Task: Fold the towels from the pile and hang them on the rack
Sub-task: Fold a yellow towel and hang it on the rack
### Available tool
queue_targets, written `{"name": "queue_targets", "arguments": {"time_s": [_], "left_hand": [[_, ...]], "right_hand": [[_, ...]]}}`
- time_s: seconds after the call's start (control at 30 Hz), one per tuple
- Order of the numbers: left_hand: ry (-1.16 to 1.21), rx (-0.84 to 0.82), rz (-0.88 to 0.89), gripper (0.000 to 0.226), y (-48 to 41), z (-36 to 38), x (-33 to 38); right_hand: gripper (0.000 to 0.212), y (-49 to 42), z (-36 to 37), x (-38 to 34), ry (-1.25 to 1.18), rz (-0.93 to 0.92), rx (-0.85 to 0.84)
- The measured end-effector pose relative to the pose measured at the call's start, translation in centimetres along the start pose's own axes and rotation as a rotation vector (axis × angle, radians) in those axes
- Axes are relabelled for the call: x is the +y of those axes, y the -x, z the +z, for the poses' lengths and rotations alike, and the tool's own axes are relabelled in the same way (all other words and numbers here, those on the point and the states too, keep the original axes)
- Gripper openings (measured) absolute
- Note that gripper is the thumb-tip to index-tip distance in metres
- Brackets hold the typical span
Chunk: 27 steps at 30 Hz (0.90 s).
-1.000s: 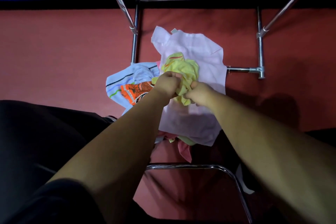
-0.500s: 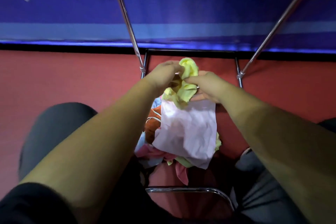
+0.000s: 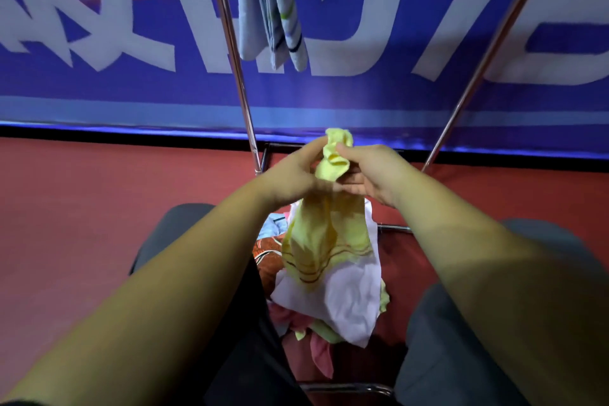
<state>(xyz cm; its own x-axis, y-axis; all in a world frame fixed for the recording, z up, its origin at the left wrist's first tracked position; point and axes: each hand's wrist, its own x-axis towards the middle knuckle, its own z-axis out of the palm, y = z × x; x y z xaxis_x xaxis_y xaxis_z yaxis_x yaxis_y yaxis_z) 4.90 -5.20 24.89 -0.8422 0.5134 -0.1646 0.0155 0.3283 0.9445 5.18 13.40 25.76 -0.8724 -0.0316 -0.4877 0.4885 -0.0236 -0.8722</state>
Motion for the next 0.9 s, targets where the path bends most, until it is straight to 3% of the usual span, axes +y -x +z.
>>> {"name": "queue_targets", "arguments": {"time_s": [0.1, 0.3, 0.43, 0.53, 0.6, 0.67, 0.77, 0.87, 0.9], "left_hand": [[-0.266, -0.010, 0.030, 0.098, 0.6, 0.6, 0.1], [-0.230, 0.170, 0.046, 0.031, -0.1, 1.1, 0.2], [-0.100, 0.386, -0.006, 0.009, -0.9, 1.2, -0.5], [-0.032, 0.489, 0.008, 0.008, -1.4, 0.8, -0.7], [-0.051, 0.516, 0.017, 0.024, -1.6, 0.5, -0.7], [-0.033, 0.512, 0.004, 0.031, -1.9, 0.1, -0.7], [-0.039, 0.476, -0.019, 0.031, -2.2, 0.0, -0.7], [-0.052, 0.493, -0.042, 0.028, -2.7, 0.2, -1.0], [-0.053, 0.504, -0.051, 0.028, -2.9, 0.3, -1.0]], "right_hand": [[0.031, 0.0, 0.4, 0.8, 0.007, 0.033, 0.038], [0.034, -0.3, -0.2, 0.1, -0.025, 0.091, 0.096], [0.031, -0.9, -0.7, 0.3, -0.043, 0.135, 0.128], [0.023, -1.2, -0.8, 0.6, 0.068, 0.163, 0.141], [0.022, -1.6, -0.6, 0.9, 0.238, 0.113, 0.166], [0.033, -2.0, -0.2, 1.2, 0.368, -0.028, 0.178], [0.050, -2.1, 0.0, 1.1, 0.399, -0.164, 0.024], [0.022, -2.5, -0.4, 1.0, 0.503, -0.185, -0.088], [0.022, -2.5, -0.6, 1.1, 0.536, -0.188, -0.080]]}}
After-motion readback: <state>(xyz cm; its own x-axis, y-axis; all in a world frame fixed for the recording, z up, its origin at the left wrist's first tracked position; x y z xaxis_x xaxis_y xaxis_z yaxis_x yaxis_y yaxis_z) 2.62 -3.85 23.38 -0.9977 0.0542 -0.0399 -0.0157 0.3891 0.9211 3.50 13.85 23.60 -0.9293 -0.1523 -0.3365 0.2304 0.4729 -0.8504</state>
